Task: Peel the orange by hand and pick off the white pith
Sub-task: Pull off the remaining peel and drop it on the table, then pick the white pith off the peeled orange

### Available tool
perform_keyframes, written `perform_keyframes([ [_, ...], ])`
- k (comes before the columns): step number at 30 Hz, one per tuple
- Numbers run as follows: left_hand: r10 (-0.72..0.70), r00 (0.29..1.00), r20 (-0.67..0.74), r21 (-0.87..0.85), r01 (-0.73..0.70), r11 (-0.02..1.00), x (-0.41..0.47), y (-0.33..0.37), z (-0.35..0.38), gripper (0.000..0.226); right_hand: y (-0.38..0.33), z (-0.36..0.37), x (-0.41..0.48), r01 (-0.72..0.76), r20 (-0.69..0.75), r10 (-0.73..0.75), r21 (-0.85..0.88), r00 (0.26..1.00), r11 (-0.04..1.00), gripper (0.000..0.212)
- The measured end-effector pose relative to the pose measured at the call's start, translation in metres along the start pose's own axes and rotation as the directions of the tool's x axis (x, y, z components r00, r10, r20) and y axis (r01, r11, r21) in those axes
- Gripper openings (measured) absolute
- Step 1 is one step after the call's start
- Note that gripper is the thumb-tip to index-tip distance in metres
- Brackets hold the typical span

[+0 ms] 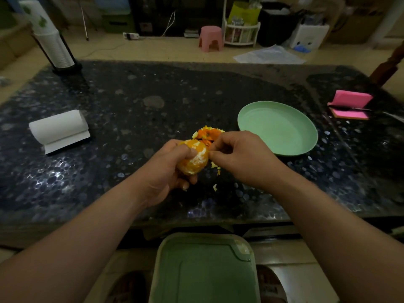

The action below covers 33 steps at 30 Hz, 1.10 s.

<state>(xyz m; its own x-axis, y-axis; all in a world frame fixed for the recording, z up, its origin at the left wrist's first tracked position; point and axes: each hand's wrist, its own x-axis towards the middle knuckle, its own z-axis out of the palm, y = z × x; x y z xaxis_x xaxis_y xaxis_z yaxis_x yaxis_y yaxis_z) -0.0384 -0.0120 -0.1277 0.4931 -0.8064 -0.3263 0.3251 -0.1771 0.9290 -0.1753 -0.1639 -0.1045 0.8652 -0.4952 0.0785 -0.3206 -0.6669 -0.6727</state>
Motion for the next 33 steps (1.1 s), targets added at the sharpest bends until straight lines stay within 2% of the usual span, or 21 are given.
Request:
perform_keyframes([
  [6, -0.006, 1.0, -0.002, 0.028, 0.006, 1.0, 0.0, 0.0, 0.002, 0.056, 0.001, 0.004, 0.002, 0.054, -0.044, -0.054, -0.005, 0.998, 0.999, 0.013],
  [14, 0.004, 0.998, 0.064, -0.076, 0.001, 0.997, -0.003, 0.004, -0.003, 0.07, 0.005, 0.005, 0.004, 0.056, -0.09, -0.047, 0.096, 0.995, 0.994, 0.014],
  [18, -0.006, 0.991, 0.13, -0.149, 0.026, 0.988, -0.006, 0.011, -0.004, 0.054, 0.014, 0.004, 0.009, 0.008, -0.107, -0.003, 0.047, 0.994, 0.999, 0.011],
  [22, 0.001, 0.99, 0.141, -0.228, 0.031, 0.973, -0.009, 0.013, -0.003, 0.05, 0.015, 0.008, 0.012, -0.063, -0.081, 0.061, -0.021, 0.995, 0.998, 0.014],
  [23, -0.004, 0.991, 0.137, -0.245, 0.038, 0.969, -0.009, 0.014, -0.002, 0.048, 0.014, 0.009, 0.011, -0.065, -0.088, 0.063, -0.025, 0.994, 0.998, 0.009],
  [25, -0.014, 0.993, 0.116, -0.281, 0.046, 0.959, -0.007, 0.014, -0.001, 0.039, 0.01, 0.01, 0.01, -0.054, -0.1, 0.051, -0.028, 0.994, 0.998, 0.019],
  [26, -0.018, 0.995, 0.101, -0.295, 0.047, 0.954, -0.007, 0.014, -0.001, 0.035, 0.008, 0.01, 0.009, -0.048, -0.102, 0.046, -0.015, 0.994, 0.999, 0.022],
  [30, -0.021, 0.998, 0.053, -0.332, 0.038, 0.943, -0.004, 0.015, 0.0, 0.032, -0.003, 0.007, 0.004, -0.026, -0.067, 0.036, 0.136, 0.997, 0.99, 0.003],
  [33, -0.007, 0.999, 0.051, -0.33, 0.023, 0.944, -0.005, 0.016, 0.001, 0.032, -0.009, 0.006, -0.001, 0.021, -0.039, -0.016, 0.14, 0.999, 0.99, 0.008],
])
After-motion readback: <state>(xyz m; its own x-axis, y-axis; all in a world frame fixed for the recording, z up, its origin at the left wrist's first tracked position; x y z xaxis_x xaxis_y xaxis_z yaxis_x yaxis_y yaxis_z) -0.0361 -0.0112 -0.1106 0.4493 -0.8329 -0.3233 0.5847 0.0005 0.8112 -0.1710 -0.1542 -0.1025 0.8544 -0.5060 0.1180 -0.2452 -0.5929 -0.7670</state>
